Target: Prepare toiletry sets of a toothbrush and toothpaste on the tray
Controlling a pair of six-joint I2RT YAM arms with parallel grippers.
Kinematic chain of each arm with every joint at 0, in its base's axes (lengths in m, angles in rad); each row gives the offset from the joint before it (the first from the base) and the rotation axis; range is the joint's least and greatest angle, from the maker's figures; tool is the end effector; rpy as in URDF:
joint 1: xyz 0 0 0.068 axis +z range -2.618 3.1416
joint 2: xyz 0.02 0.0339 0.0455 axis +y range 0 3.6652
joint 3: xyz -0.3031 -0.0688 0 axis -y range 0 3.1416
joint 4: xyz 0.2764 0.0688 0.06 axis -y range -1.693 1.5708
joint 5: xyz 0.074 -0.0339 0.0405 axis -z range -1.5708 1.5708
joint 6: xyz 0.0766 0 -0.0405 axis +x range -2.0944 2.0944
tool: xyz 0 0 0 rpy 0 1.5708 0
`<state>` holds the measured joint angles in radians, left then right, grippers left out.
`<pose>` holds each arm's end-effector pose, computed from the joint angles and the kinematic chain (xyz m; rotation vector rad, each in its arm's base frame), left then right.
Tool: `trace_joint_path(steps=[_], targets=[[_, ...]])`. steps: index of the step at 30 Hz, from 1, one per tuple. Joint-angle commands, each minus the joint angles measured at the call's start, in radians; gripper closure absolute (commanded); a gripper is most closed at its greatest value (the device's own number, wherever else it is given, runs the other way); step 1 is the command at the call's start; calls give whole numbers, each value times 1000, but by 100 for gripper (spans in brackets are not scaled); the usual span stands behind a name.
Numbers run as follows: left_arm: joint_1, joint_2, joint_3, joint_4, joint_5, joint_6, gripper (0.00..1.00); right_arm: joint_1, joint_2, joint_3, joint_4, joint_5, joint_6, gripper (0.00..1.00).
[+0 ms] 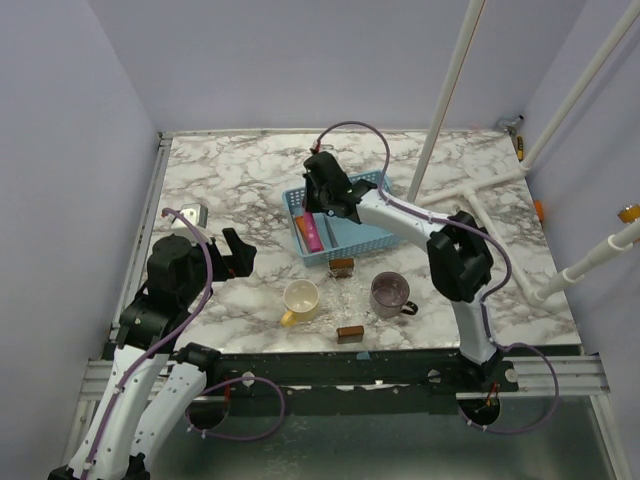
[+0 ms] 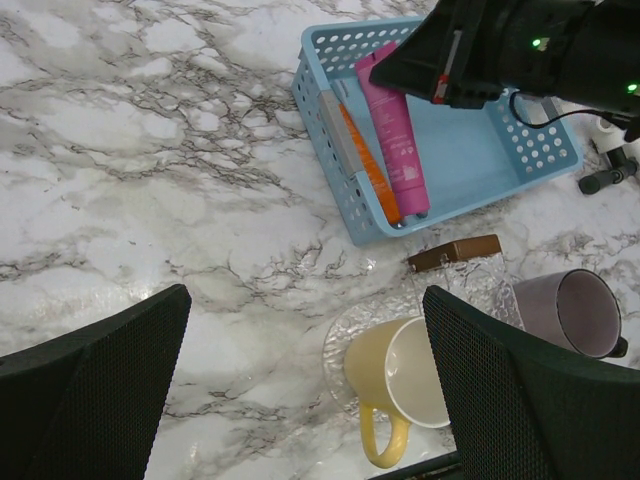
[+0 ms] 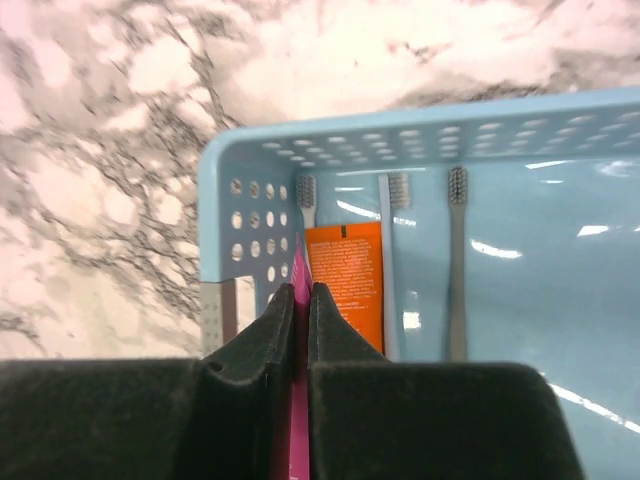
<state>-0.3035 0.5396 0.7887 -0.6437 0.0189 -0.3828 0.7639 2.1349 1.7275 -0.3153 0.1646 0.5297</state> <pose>0.1447 -0.0468 0.3376 -0.0665 1.9938 -0.4653 0.4216 0.3865 0.2163 -0.1859 2.3221 0.4801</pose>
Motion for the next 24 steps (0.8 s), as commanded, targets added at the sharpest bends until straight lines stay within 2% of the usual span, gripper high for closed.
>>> trace_joint_path(steps=[1,9,18,24], targets=[[-6,1,-6,12,23,13,1,-2,-115,-47,106,87,2,99],[-6,3,-15,50,139,23,1,3,-308,-204,270,70,17,99],[-6,-11,-44,147,437,1,1,50,-583,-506,526,-35,137,99],[-6,-21,-70,244,647,-78,1,98,-735,-652,654,-141,254,99]])
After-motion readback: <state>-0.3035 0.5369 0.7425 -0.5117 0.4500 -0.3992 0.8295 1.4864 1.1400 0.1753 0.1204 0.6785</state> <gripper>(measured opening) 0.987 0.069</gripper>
